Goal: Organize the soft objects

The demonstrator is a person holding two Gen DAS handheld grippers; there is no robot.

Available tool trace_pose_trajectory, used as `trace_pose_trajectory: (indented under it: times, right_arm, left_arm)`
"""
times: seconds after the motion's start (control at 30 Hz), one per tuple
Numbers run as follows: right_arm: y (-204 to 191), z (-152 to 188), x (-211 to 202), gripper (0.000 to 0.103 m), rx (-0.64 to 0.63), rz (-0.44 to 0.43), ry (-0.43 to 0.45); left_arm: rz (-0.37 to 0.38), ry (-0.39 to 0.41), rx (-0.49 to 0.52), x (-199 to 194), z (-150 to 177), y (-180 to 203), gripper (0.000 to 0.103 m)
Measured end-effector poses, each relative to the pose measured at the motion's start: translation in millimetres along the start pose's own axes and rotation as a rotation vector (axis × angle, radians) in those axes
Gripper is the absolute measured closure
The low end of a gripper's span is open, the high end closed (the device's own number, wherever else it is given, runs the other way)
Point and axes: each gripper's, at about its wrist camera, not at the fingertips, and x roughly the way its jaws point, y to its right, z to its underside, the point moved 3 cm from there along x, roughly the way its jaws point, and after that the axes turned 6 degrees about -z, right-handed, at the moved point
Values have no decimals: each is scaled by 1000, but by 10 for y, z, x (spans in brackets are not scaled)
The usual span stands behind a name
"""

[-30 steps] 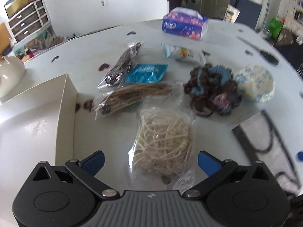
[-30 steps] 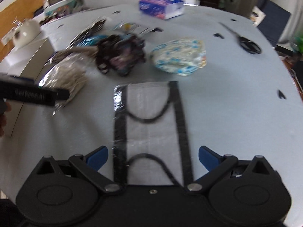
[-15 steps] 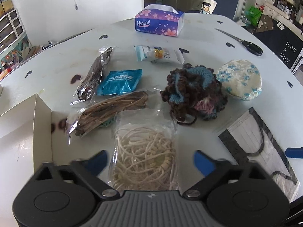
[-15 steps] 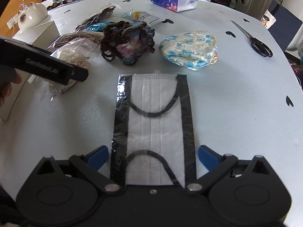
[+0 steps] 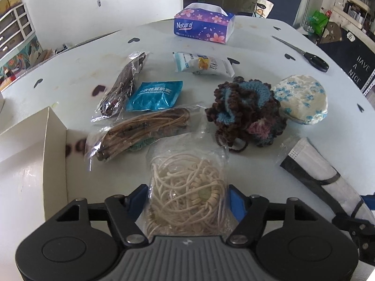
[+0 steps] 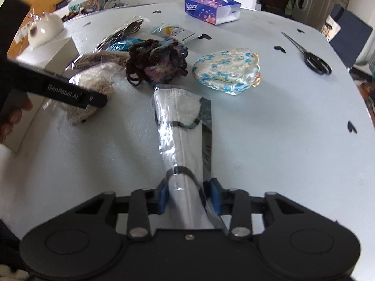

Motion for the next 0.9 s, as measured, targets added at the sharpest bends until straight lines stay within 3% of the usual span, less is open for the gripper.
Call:
trace_pose_trajectory:
  times: [0.23,0.53,0.73,0.9]
  right_arm:
    - [66,49,-130,67,17,1,43]
    - [178,73,-303,67,31,-2,95]
    - [73,25,-443,76,9,-40,144]
    - [-75,-41,-492,73,-17,-39,163]
  left_arm:
    - [57,5,-90,-191,162,55,38]
    - [60,65,-204,-508,325,84,38]
    - [58,87,-257,-730,408,14,38]
    - [83,104,-262,-802,428,-74,38]
